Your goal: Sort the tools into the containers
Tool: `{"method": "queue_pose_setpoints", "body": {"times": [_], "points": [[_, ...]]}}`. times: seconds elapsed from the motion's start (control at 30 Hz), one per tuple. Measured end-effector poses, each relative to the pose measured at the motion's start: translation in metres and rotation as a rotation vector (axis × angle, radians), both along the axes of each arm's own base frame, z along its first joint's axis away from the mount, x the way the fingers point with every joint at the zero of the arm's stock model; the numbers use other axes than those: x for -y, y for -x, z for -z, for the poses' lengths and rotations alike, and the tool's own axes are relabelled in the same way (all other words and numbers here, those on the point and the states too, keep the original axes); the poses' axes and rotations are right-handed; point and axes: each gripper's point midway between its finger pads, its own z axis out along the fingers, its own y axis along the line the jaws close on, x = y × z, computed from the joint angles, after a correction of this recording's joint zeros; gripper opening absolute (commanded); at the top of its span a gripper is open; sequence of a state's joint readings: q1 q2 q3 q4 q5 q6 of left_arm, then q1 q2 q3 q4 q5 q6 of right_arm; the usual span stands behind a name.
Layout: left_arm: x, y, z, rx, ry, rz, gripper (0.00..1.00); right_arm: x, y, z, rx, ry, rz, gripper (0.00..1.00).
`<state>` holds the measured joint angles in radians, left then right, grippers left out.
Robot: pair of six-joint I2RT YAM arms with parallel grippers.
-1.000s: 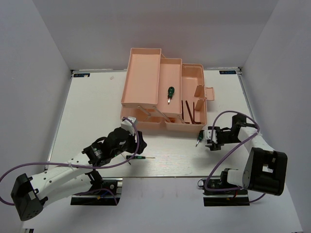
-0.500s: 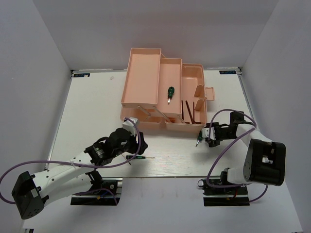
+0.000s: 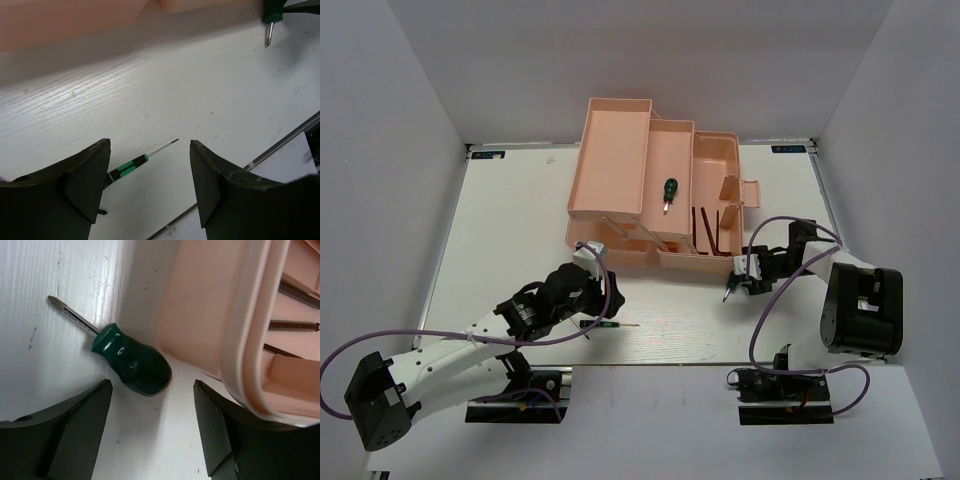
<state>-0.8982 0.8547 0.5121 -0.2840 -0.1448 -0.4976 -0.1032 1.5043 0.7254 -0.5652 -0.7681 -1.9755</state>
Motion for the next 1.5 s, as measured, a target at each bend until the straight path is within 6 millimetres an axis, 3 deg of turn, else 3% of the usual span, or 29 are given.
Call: {"method": "queue_pose_setpoints", "body": {"times": [0.23,0.63,0.97,1.3,1.4,1.5], "points": [[0.0,0.0,0.0,0.0,0.0,0.0,0.75,-0.01,0.008,0.002,-0.021,0.002,-0.036,0.68],[0.001,0.001,0.0,-0.002,0.004,0.003,0.75,-0.014,0.049,0.011,-0.167,0.01,-0.057,0.61],[-0.001,0.003,-0.005,0.013,0.025,0.005,0.75,-0.007,0.081,0.014,-0.261,0.07,-0.059,0.68],[0.0,0.004,-0.004,0.002,0.033,0.006,0.75,-0.018,0.085,0.014,-0.248,0.045,-0.09,0.7],[0.0,0.004,-0.003,-0.003,0.032,0.005,0.75,-0.023,0.085,0.014,-0.24,0.04,-0.11,0.64],[0.0,0.004,-0.002,-0.005,0.03,0.006,0.75,-0.027,0.086,0.015,-0.237,0.048,-0.132,0.52]]}}
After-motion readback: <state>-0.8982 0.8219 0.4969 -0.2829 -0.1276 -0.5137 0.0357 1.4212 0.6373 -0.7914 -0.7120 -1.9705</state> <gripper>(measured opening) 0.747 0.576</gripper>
